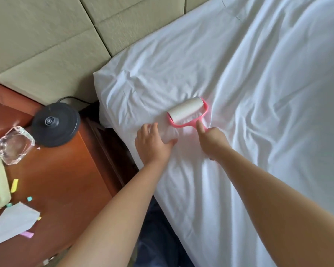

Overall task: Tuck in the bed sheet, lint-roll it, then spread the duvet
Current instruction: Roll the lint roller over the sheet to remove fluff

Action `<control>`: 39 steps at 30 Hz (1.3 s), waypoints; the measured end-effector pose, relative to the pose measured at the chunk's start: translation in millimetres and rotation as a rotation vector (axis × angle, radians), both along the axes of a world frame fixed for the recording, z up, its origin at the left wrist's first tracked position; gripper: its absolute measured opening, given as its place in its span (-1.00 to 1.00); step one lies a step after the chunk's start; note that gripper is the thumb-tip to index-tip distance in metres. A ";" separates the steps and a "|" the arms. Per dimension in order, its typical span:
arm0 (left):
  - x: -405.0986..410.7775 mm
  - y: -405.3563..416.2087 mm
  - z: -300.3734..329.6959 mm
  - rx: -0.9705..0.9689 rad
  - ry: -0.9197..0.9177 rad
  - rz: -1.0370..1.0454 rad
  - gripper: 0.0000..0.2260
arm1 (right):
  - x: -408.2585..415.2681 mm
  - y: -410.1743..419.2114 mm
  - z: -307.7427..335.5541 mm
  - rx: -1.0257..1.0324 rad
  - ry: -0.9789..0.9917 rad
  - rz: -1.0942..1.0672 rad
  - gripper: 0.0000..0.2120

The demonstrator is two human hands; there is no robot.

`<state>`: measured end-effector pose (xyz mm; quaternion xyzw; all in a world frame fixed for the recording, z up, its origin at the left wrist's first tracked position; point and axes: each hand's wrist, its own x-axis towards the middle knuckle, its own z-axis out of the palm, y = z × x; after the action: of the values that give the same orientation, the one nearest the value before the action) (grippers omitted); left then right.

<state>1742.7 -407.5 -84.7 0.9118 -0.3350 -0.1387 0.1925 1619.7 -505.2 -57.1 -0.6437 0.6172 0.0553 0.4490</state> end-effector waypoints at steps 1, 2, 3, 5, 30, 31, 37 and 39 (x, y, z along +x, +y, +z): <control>13.2 -6.8 -4.3 0.015 -0.007 -0.021 -0.29 | 7.3 -4.6 -3.0 -0.003 0.013 0.007 -0.50; 25.4 -13.9 -7.7 0.050 -0.012 -0.049 -0.25 | 14.2 -8.9 -4.5 -0.003 0.023 0.004 -0.49; 37.2 -21.7 -10.2 0.092 -0.017 -0.081 -0.21 | 20.6 -13.6 -5.5 0.000 0.031 0.001 -0.48; 59.2 -38.1 -12.8 0.154 -0.017 -0.135 -0.18 | 35.1 -23.3 -5.2 0.010 0.070 0.009 -0.40; 208.1 -149.0 -24.3 0.444 0.162 -0.158 0.35 | 216.0 -133.9 -5.6 0.028 0.068 -0.012 -0.45; 208.0 -149.9 -25.5 0.453 0.170 -0.153 0.35 | 221.2 -136.6 -3.7 0.031 0.082 -0.039 -0.43; 210.0 -157.0 -28.4 0.536 0.170 -0.169 0.34 | 246.4 -154.8 -2.8 0.050 -0.056 0.039 -0.54; 210.4 -156.7 -29.8 0.538 0.170 -0.169 0.34 | 242.1 -153.2 -6.1 -0.001 -0.101 0.022 -0.48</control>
<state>1953.1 -564.2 -114.5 0.8841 -0.3435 -0.3141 -0.0410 1861.7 -658.4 -63.2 -0.6528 0.5864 0.0274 0.4787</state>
